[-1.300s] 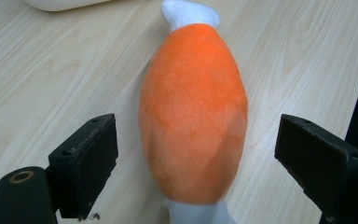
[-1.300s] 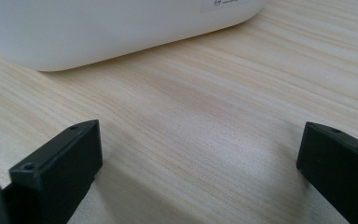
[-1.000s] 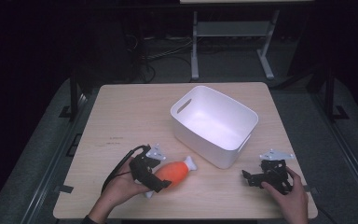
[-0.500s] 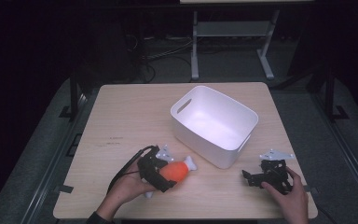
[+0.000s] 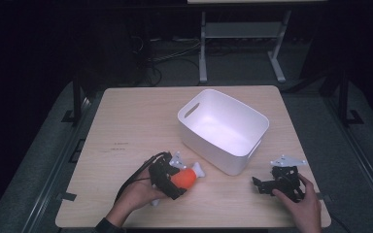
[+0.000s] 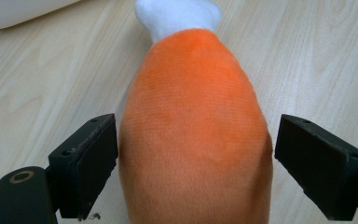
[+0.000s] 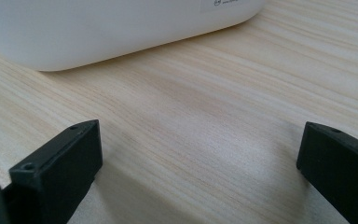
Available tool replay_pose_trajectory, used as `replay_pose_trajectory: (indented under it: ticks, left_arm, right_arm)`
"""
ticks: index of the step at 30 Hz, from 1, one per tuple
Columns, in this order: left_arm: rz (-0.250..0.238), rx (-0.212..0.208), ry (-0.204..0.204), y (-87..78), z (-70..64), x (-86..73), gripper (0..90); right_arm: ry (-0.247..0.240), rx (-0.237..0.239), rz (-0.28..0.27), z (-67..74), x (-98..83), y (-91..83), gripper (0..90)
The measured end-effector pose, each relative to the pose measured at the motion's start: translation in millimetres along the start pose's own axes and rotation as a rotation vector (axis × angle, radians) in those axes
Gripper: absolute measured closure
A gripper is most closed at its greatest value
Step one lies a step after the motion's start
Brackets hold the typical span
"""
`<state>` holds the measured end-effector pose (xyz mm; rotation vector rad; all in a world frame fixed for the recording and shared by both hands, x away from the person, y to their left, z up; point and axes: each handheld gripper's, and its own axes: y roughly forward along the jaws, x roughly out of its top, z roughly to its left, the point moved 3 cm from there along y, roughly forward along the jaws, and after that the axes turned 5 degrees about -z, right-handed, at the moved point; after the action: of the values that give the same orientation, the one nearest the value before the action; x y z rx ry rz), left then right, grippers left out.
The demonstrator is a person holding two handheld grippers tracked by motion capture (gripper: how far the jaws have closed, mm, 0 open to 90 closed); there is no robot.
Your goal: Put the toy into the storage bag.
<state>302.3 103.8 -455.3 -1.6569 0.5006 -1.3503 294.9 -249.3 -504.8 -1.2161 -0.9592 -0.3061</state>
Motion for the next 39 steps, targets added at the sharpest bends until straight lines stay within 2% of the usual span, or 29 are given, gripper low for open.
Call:
replay_pose_trajectory:
  ticks: [6,19,22,28,29,39]
  left_arm:
    - [0.018,0.010,0.003,5.9,0.8,-1.3,12.4]
    - [0.033,-0.005,-0.002,14.3,1.2,-3.5,12.4]
    - [0.032,-0.012,-0.014,17.3,0.6,-4.3,12.4]
    - [0.052,-0.010,-0.004,19.9,1.2,-5.1,12.5]
    - [0.043,-0.015,-0.023,20.3,0.8,-5.3,12.7]
    - [0.032,-0.020,-0.031,16.8,2.6,-5.1,18.7]
  right_arm:
    - [-0.001,0.000,0.000,0.0,0.0,0.0,0.0]
    - [0.000,0.000,0.000,0.0,0.0,0.0,0.0]
    - [-0.001,0.000,0.000,0.0,0.0,0.0,0.0]
    - [0.000,0.000,0.000,0.0,0.0,0.0,0.0]
    - [0.000,0.000,0.000,0.0,0.0,0.0,0.0]
    - [-0.001,0.000,0.000,-0.1,0.0,0.0,0.0]
